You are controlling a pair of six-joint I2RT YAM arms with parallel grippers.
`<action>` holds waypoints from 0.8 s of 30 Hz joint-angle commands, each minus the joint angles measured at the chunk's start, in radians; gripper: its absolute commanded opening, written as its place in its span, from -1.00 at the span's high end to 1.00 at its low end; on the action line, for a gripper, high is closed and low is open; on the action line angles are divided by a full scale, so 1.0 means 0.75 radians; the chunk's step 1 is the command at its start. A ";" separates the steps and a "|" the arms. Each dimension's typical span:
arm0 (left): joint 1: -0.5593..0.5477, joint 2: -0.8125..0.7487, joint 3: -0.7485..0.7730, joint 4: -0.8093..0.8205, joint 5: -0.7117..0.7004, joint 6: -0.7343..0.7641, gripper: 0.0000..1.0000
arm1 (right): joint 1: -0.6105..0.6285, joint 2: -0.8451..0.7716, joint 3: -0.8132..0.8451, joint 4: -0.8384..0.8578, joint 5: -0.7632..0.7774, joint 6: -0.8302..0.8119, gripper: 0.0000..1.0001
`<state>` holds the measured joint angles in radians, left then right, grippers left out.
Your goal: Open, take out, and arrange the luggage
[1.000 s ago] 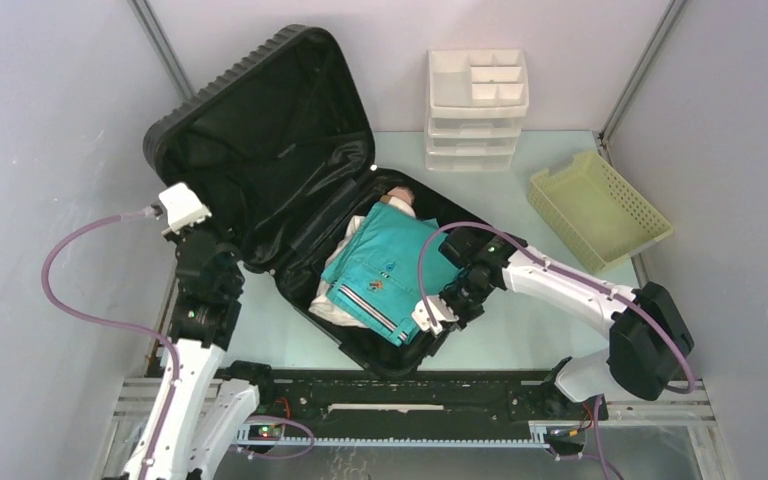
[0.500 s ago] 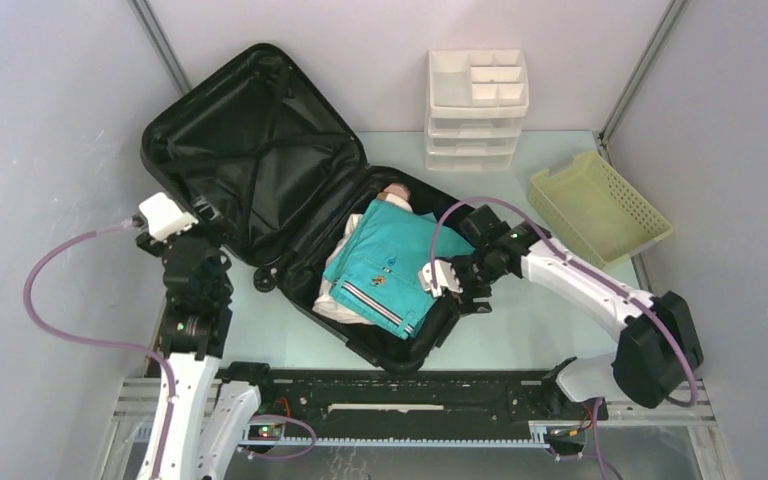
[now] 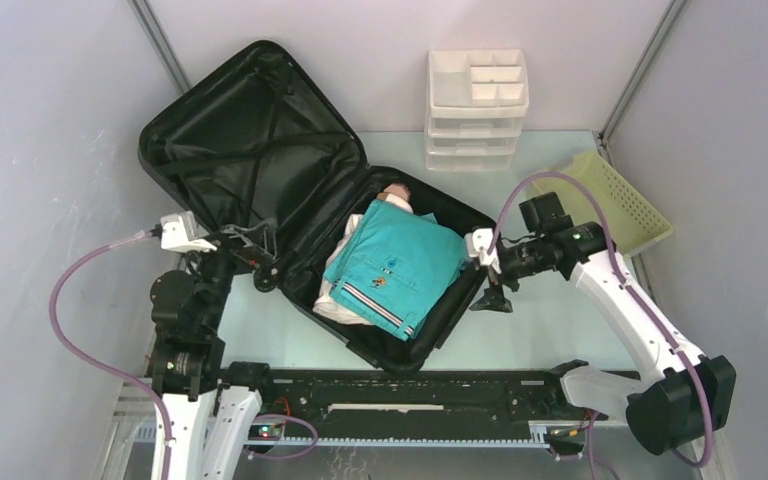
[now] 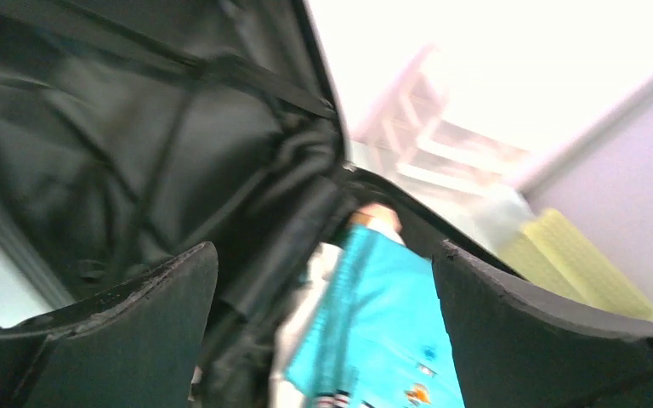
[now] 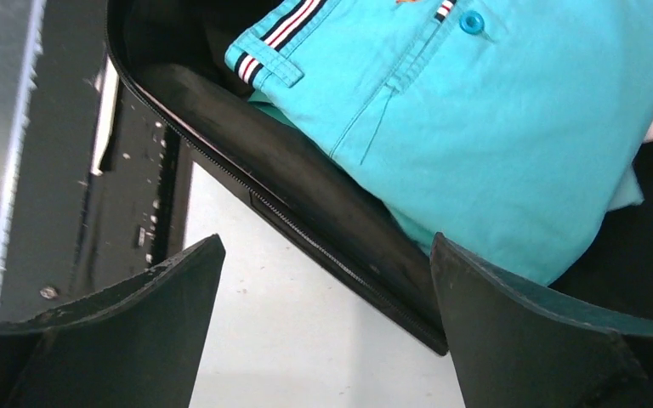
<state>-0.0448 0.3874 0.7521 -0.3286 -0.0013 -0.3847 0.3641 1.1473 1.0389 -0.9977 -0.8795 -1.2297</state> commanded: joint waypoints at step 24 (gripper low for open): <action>-0.380 0.155 -0.322 0.548 0.433 -0.412 -1.00 | -0.455 0.052 -0.101 0.099 -0.494 0.495 -1.00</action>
<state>-0.3271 0.4973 0.5407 -0.0757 0.3359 -0.7063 0.0147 1.1748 0.9577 -0.9855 -1.2175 -0.9127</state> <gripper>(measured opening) 0.996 0.998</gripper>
